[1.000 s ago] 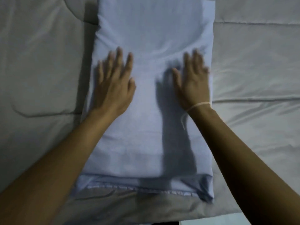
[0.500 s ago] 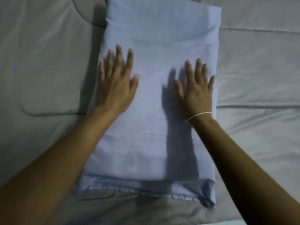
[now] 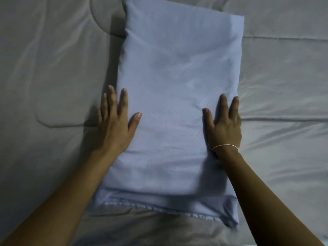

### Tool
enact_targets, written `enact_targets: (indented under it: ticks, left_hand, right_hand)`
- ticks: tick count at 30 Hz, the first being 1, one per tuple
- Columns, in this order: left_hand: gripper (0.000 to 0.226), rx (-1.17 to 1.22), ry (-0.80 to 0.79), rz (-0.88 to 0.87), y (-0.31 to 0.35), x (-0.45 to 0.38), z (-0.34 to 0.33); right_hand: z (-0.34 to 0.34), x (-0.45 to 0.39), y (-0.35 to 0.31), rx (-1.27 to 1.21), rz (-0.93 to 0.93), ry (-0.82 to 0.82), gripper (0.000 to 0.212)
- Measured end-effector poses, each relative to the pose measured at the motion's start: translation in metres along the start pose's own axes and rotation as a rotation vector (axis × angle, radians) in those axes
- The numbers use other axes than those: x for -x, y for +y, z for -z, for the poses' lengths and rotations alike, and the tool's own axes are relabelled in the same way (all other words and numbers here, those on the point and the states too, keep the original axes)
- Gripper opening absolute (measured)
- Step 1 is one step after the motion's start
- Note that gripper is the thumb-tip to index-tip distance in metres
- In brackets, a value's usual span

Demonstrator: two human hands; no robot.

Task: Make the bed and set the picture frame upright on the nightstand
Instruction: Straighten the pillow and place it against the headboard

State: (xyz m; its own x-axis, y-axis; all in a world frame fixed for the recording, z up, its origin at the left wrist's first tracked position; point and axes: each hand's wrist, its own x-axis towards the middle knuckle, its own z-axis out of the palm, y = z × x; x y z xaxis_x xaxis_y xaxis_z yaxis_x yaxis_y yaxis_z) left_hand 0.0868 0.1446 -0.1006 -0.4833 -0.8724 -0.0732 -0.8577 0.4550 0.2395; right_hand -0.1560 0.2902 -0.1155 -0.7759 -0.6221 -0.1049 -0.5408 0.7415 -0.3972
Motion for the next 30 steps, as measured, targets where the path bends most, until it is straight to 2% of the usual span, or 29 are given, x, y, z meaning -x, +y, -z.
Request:
enact_targets:
  ticks: [4, 8, 12, 13, 16, 18, 22, 26, 30]
  left_hand:
    - [0.058, -0.134, -0.016, -0.223, 0.013, 0.0, 0.001]
    - [0.054, -0.176, -0.006, -0.257, 0.012, 0.003, 0.0]
    - [0.046, -0.117, 0.06, -0.468, 0.008, -0.001, -0.002]
    - [0.044, -0.069, 0.097, -0.463, 0.004, -0.004, -0.001]
    - [0.05, 0.082, 0.174, -0.201, -0.007, -0.011, 0.007]
    - [0.065, 0.215, 0.096, 0.004, -0.007, -0.014, 0.01]
    - [0.096, 0.669, -0.121, 0.383, -0.006, -0.026, 0.009]
    - [0.075, 0.985, -0.403, 0.522, -0.004, -0.034, 0.021]
    - [0.088, 1.096, -0.613, 0.584, -0.005, -0.044, 0.035]
  right_hand:
    - [-0.002, 0.001, 0.002, 0.015, 0.002, -0.025, 0.071]
    - [-0.003, 0.001, -0.002, 0.158, -0.01, -0.03, 0.069]
    - [-0.001, 0.008, -0.012, 0.208, 0.12, 0.016, 0.053]
    - [-0.001, 0.011, -0.012, 0.19, 0.146, 0.018, 0.05]
    - [0.0, 0.018, -0.006, 0.116, 0.113, -0.031, 0.054]
    - [0.0, 0.02, -0.003, 0.092, 0.086, -0.056, 0.064]
    - [0.0, 0.017, 0.0, 0.078, 0.076, -0.087, 0.085]
    - [0.002, 0.014, 0.002, 0.037, 0.04, -0.103, 0.088]
    - [0.008, 0.016, -0.002, -0.065, -0.037, -0.104, 0.09]
